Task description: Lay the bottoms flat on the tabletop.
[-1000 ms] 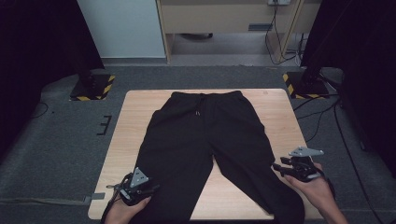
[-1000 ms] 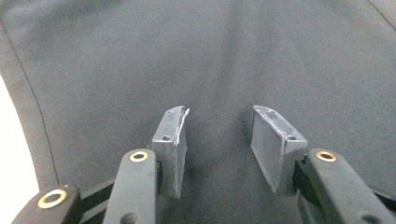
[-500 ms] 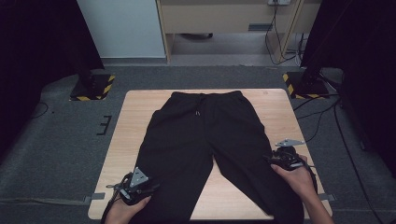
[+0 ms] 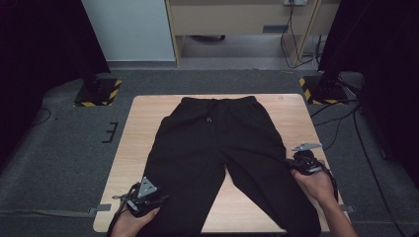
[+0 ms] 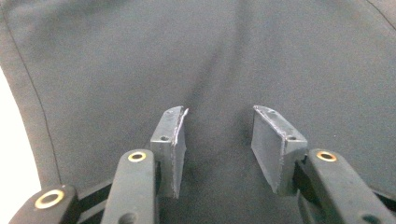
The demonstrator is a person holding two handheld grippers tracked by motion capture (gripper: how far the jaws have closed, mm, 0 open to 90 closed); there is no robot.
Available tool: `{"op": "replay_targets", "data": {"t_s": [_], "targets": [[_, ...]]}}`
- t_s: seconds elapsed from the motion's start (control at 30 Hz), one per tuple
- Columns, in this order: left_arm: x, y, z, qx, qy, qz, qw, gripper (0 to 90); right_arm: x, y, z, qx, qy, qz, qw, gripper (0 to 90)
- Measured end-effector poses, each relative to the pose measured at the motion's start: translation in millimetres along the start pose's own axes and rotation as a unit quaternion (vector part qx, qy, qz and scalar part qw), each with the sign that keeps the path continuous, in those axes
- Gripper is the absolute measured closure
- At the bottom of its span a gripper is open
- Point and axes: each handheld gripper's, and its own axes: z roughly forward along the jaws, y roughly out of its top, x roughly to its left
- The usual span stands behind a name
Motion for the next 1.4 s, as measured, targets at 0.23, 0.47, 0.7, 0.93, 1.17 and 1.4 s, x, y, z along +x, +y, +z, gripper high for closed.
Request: {"op": "replay_targets", "data": {"t_s": [0.23,0.47,0.7,0.93,1.17,1.4], "targets": [[-0.5,-0.7,-0.3,-0.001,0.002,-0.001,1.0000,53.8,-12.2,5.2,4.7,0.008,-0.017,0.009,0.9998,86.0],[-0.9,-1.6,-0.8,-0.003,0.002,-0.003,1.0000,52.8,12.4,4.7,-21.1,-0.040,-0.009,-0.001,0.9992,64.2],[-2.0,-3.7,-2.7,-0.003,0.003,-0.004,1.0000,52.0,55.3,-7.3,-38.6,-0.064,0.027,-0.041,0.9968,64.8],[-2.6,-5.0,-4.1,-0.002,0.002,-0.004,1.0000,51.1,78.5,-5.6,-47.7,-0.078,0.035,-0.056,0.9947,75.7],[-3.4,-3.5,-3.4,-0.001,0.005,-0.004,1.0000,48.1,99.1,-6.8,-38.2,-0.069,0.061,-0.071,0.9933,84.1],[-5.8,-3.0,-3.8,-0.014,0.004,0.003,0.9999,45.7,133.5,-7.7,-20.3,-0.057,0.100,-0.098,0.9885,86.9]]}}
